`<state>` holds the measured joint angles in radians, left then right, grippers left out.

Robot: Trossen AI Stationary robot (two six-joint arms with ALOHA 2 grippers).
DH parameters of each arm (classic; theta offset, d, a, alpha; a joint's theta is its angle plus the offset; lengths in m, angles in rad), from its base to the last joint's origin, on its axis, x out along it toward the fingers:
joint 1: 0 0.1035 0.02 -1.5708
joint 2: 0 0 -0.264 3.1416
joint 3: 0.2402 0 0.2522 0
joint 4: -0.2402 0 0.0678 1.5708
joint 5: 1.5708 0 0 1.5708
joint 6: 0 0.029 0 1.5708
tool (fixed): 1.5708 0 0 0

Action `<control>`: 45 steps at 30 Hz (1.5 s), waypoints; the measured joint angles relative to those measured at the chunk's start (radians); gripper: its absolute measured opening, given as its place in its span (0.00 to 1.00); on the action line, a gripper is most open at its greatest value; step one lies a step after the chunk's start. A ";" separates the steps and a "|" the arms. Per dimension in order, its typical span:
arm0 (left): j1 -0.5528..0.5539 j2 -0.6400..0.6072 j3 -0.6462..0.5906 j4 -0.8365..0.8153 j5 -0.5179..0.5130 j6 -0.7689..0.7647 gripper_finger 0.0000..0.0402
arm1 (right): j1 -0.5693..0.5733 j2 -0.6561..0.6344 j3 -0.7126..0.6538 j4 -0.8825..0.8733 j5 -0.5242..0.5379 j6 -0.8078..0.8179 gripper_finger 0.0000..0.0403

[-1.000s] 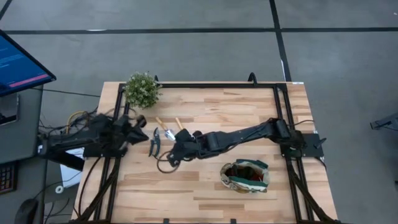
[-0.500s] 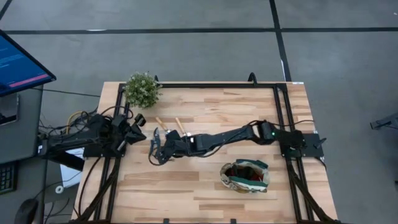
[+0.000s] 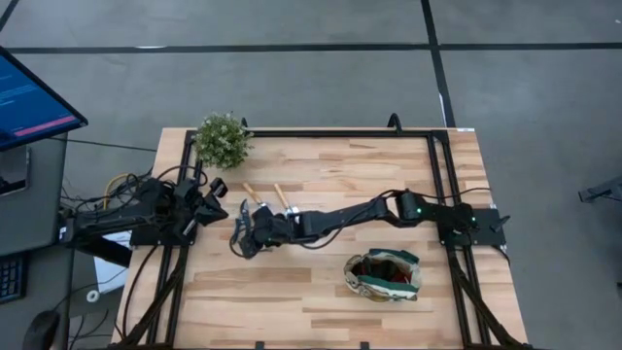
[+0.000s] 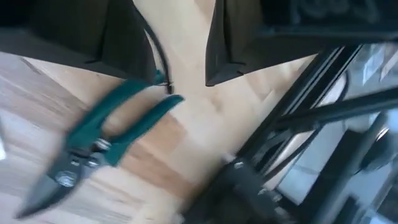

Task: Pick & Place Garden tools in Gardening bag
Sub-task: Put the green shear scissors into the gardening bag

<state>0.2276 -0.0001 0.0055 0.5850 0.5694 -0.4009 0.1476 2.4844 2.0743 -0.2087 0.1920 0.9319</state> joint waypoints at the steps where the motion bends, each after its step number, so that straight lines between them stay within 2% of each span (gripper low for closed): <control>1: 0.000 0.000 0.000 0.000 0.000 0.000 0.04 | 0.002 -0.003 0.000 0.003 -0.019 -0.016 0.32; 3: 0.000 0.000 0.000 0.000 0.000 0.000 0.04 | 0.006 -0.006 0.000 0.007 -0.084 -0.022 0.30; 8: 0.000 0.000 0.000 0.000 0.000 0.000 0.04 | 0.023 -0.006 0.000 0.043 -0.343 0.038 0.26; 13: 0.000 0.000 0.000 0.000 0.000 0.000 0.04 | 0.040 -0.006 0.000 0.039 -0.457 0.076 0.24; 16: 0.000 0.000 0.000 0.000 0.000 0.000 0.04 | 0.047 -0.005 0.000 0.040 -0.482 0.080 0.23; 21: 0.000 0.000 0.000 0.000 0.000 0.000 0.04 | 0.078 -0.005 0.003 0.036 -0.373 0.079 0.21; 26: 0.000 0.014 0.000 0.000 0.000 0.000 0.04 | 0.100 -0.006 0.032 -0.003 -0.313 0.033 0.17; 30: 0.000 0.043 0.000 0.001 0.000 0.000 0.04 | 0.101 -0.004 0.081 -0.139 -0.248 -0.029 0.15; 38: 0.000 0.141 0.000 0.001 0.000 0.000 0.04 | 0.099 -0.005 0.179 -0.321 0.012 -0.176 0.11; 45: -0.004 0.191 0.000 0.000 0.000 0.000 0.04 | 0.126 -0.006 0.251 -0.451 0.072 -0.234 0.01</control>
<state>0.2232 0.1913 0.0055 0.5846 0.5691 -0.4007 0.2735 2.4786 2.3254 -0.6594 0.2639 0.6980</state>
